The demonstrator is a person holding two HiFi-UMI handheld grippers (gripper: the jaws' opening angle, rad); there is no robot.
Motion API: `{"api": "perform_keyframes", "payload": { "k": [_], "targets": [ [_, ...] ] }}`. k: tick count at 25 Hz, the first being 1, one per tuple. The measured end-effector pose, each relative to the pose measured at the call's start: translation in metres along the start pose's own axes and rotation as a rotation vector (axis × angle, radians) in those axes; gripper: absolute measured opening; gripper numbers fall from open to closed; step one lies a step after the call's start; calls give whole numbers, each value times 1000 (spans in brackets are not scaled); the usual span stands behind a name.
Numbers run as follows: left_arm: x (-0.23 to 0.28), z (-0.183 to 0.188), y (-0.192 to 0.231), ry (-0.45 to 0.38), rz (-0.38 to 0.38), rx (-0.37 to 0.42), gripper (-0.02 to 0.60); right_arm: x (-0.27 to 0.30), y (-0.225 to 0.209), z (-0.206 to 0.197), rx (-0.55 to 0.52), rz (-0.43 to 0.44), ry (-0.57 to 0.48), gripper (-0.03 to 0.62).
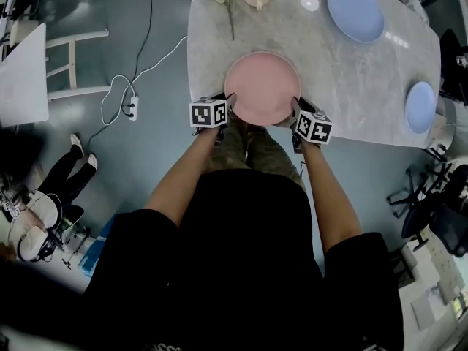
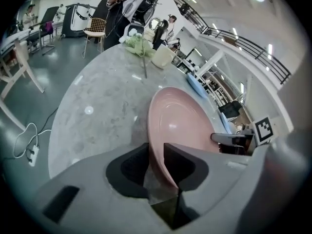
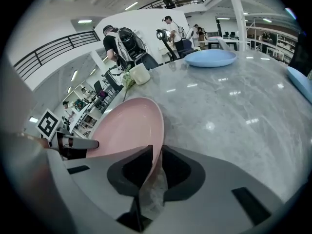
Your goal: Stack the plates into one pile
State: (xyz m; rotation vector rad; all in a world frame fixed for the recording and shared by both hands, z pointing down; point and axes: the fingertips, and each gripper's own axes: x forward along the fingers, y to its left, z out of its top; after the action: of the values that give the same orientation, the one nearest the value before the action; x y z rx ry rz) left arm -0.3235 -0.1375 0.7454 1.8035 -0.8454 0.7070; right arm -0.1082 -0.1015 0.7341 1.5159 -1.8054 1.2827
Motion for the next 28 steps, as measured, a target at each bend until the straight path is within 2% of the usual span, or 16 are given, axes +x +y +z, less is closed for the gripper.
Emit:
{"api": "perform_keyframes", "payload": {
  "k": [4, 9, 14, 18, 23, 28],
  "targets": [
    [5, -5, -1, 29, -47, 40, 94, -1, -2, 0, 33, -33, -10, 57],
    [0, 5, 0, 38, -80, 45, 83, -6, 1, -8, 96, -80, -4, 54],
    [-8, 23, -6, 36, -49, 42, 57, -26, 12, 0, 47, -112, -72, 54],
    [-9, 36, -25, 53, -62, 129, 57, -50, 7, 1, 124, -149, -146, 54],
    [-1, 40, -64, 81, -78, 261, 61, -74, -19, -9, 242, -142, -190, 54],
    [14, 43, -108, 73, -79, 232, 54, -93, -60, -16, 310, -142, -220, 51]
  ]
}}
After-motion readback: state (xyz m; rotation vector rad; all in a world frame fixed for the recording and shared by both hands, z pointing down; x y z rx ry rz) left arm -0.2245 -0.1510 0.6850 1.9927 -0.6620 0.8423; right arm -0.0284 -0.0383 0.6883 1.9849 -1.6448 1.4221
